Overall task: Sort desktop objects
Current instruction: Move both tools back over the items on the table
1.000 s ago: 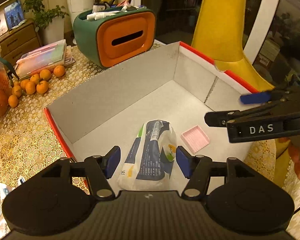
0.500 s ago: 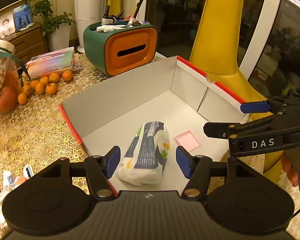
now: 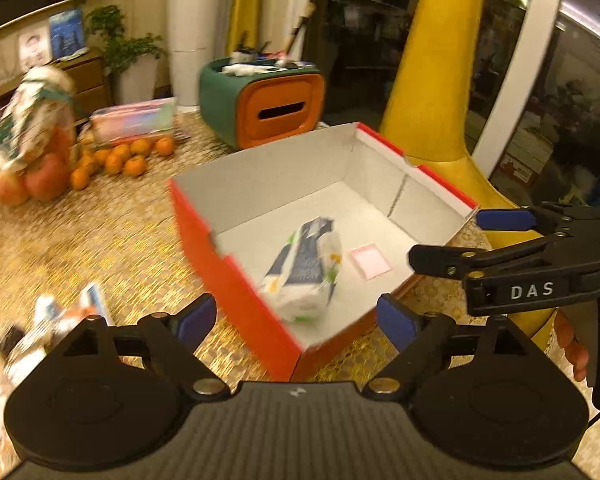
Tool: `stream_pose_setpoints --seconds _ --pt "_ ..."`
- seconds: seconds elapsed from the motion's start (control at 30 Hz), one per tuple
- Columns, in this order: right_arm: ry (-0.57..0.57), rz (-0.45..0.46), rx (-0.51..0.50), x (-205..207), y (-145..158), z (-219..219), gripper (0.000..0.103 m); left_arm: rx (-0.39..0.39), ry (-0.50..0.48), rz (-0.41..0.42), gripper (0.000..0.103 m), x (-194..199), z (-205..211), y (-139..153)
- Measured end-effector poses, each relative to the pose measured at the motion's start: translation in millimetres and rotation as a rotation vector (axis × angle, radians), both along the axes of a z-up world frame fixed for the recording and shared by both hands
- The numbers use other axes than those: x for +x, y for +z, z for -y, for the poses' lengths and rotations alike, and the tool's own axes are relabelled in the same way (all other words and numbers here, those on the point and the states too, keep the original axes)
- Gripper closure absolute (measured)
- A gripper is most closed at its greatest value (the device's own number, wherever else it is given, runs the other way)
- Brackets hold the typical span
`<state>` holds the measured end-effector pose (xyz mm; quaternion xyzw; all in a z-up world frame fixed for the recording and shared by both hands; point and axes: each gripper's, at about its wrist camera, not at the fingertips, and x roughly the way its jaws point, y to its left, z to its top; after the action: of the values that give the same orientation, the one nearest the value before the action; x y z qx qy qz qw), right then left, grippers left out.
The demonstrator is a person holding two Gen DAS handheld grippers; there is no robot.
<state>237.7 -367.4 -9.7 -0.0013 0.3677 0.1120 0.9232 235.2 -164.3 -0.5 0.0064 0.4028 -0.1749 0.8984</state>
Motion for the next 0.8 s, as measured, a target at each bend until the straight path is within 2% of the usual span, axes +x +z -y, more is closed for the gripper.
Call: stream_pose_setpoints --seconds 0.1,0.37,0.63,0.8 --pt "0.028 0.031 -0.045 -14.5 4.8 -18.1 0.0 -0.013 0.027 -0.015 0.002 -16.0 -19.7 0.2" --pt "0.12 0.037 -0.062 -44.0 11.0 -72.0 0.001 -0.029 0.113 0.007 0.0 -55.1 -75.8 2.6" --pt "0.151 -0.002 -0.041 -56.9 -2.8 -119.5 0.001 -0.004 0.151 0.032 0.0 -84.3 -120.1 -4.9" --pt "0.154 -0.027 -0.031 -56.7 -11.0 -142.9 0.001 0.015 0.198 0.011 0.0 -88.5 -144.4 -14.2"
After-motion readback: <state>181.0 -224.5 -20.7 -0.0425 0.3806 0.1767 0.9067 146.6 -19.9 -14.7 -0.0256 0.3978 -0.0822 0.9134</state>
